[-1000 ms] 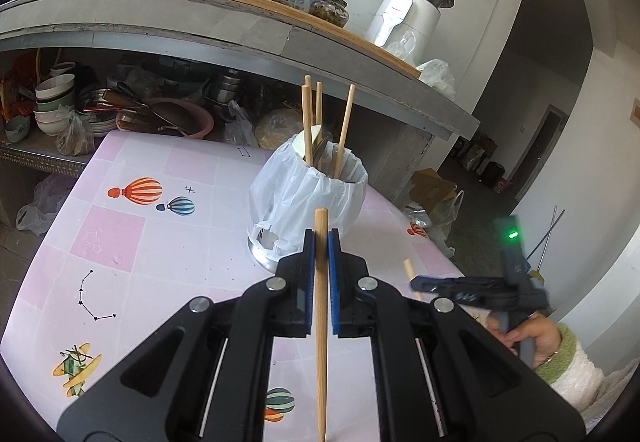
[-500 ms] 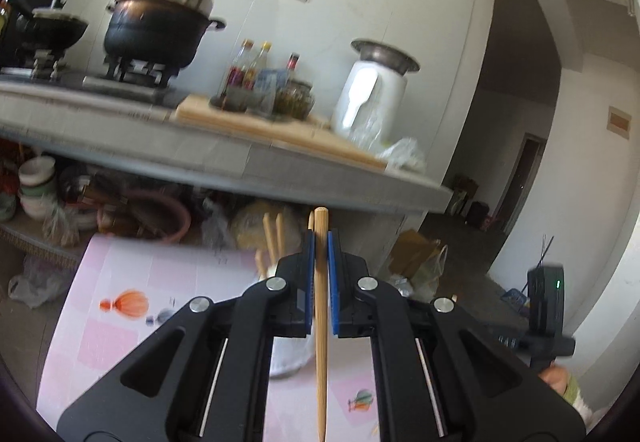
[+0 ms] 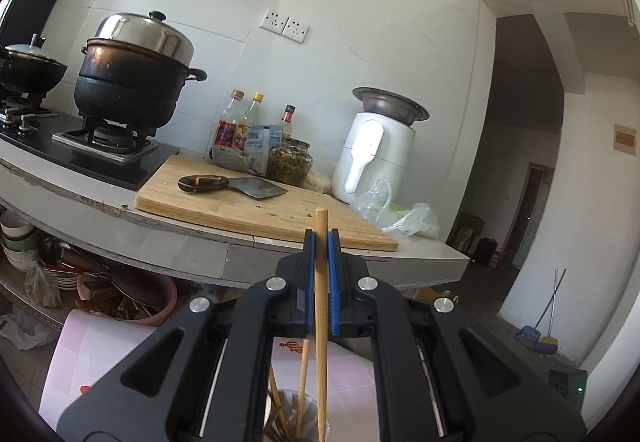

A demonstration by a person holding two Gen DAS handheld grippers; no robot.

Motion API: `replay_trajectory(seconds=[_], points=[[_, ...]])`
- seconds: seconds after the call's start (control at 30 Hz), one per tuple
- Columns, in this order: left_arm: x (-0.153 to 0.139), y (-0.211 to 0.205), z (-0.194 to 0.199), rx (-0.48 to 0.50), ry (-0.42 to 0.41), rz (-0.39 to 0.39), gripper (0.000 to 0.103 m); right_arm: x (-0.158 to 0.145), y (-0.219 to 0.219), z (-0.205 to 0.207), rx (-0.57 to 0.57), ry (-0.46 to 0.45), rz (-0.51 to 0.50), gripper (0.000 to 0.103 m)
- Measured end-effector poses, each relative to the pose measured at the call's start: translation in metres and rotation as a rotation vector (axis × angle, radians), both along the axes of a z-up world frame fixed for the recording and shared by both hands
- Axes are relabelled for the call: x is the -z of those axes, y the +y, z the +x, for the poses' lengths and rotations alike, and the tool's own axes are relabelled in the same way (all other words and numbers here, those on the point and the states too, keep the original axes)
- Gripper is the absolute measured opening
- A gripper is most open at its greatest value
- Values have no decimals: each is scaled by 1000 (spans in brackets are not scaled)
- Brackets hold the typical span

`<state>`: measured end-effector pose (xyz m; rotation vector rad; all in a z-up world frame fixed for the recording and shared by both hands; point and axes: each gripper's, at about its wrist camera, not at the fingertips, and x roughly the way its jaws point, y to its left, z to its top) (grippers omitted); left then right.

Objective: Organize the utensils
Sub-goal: 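Carry both chopsticks over the holder and lower the left gripper's chopstick in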

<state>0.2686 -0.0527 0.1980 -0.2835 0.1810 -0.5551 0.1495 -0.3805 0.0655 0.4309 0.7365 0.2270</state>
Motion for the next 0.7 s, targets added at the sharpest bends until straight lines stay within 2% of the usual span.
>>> replay_trajectory(seconds=[0.1, 0.37, 0.53, 0.7], points=[[11, -11, 16, -16, 13, 25, 6, 3, -3, 6, 0, 11, 0, 6], [44, -22, 42, -18, 48, 32, 6, 15, -9, 22, 0, 45, 4, 6], [62, -29, 45, -16, 63, 62, 6, 21, -11, 29, -4, 61, 7, 6], [80, -30, 44, 6, 97, 57, 6, 24, -9, 32, -10, 71, 9, 6]])
